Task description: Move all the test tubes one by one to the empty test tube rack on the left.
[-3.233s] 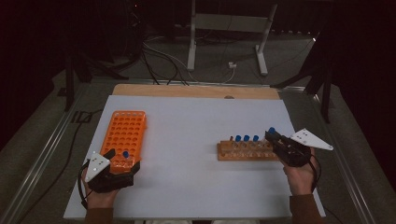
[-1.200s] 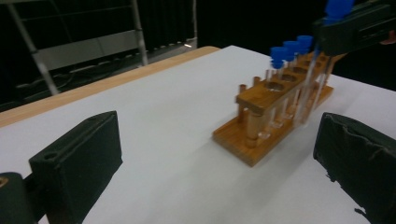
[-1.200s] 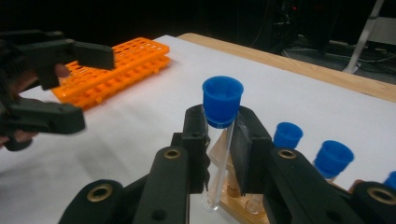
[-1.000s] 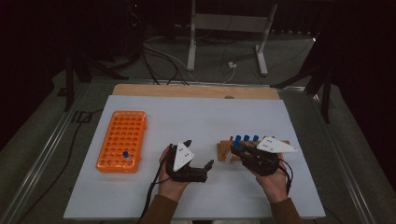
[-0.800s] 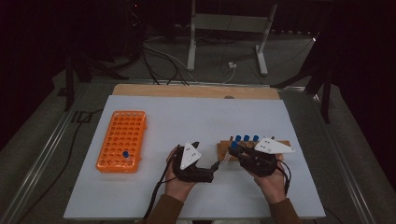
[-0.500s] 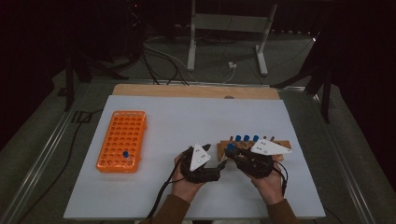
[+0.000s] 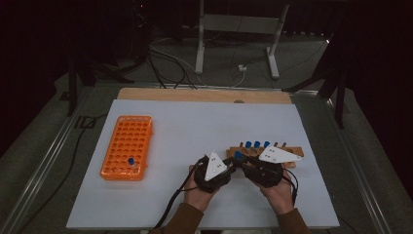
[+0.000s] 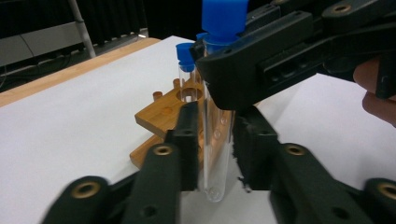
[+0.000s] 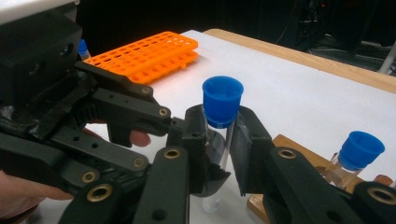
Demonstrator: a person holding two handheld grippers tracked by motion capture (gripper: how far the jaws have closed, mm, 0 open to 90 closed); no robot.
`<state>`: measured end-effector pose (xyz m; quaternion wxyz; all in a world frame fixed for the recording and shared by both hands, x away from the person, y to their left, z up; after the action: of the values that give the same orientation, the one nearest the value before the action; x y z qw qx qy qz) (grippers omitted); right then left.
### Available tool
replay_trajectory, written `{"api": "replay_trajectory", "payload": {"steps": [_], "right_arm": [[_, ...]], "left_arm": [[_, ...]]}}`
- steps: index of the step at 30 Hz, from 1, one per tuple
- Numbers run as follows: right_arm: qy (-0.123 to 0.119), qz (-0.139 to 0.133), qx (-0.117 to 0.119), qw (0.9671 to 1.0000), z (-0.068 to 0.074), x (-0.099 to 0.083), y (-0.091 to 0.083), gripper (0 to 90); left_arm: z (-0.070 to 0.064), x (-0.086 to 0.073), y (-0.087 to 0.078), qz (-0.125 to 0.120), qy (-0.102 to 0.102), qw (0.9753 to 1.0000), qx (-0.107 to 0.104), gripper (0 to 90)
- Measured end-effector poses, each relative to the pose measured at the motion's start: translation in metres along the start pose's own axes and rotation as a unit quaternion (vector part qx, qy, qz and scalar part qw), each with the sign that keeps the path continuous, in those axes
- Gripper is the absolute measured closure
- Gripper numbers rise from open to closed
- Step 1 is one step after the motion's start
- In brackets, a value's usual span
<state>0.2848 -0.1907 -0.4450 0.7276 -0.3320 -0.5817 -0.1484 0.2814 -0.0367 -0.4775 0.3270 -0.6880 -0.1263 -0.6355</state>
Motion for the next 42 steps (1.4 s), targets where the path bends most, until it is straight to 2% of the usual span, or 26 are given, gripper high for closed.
{"api": "replay_trajectory", "payload": {"steps": [7, 11, 17, 19, 26, 32, 36, 42], "right_arm": [[0.002, -0.001, 0.004, 1.0, -0.001, 0.0, -0.001, 74.5], [0.009, -0.009, 0.007, 0.9999, -0.004, 0.002, -0.003, 60.9], [0.013, -0.02, -0.007, 0.9997, -0.009, 0.004, -0.008, 44.0], [0.012, -0.019, -0.014, 0.9997, -0.011, 0.004, -0.009, 40.8], [0.004, -0.017, -0.055, 0.9983, -0.016, 0.006, -0.013, 19.2], [0.01, -0.018, -0.08, 0.9966, -0.022, 0.007, -0.016, 6.6], [0.011, -0.017, -0.091, 0.9957, -0.026, 0.007, -0.019, 3.7], [0.019, -0.021, -0.092, 0.9954, -0.031, 0.006, -0.023, 0.0]], "left_arm": [[0.001, 0.0, 0.0, -0.001, 0.0, 1.0, -0.004, 78.1], [0.003, -0.002, 0.0, 0.003, -0.002, 1.0, -0.001, 78.2], [0.013, -0.006, -0.005, 0.007, -0.013, 0.9998, 0.012, 78.1], [0.017, -0.007, -0.008, 0.006, -0.016, 0.9997, 0.016, 78.1], [0.029, -0.008, -0.027, 0.0, -0.026, 0.9992, 0.029, 78.1], [0.04, -0.009, -0.048, -0.007, -0.036, 0.9986, 0.037, 78.1], [0.047, -0.01, -0.062, -0.012, -0.04, 0.9983, 0.041, 78.1], [0.058, -0.011, -0.082, -0.013, -0.044, 0.9975, 0.054, 78.1]]}}
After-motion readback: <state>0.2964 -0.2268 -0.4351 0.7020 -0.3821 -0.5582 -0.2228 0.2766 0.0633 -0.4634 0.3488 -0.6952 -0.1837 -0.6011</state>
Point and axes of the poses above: each handheld gripper's, and its own axes: y roughly forward along the jaws, x roughly out of its top, z roughly to its left, the point moved 3 cm from there along y, roughly forward along the jaws, and after that the axes turned 5 degrees about -z, right-handed, at the moved point
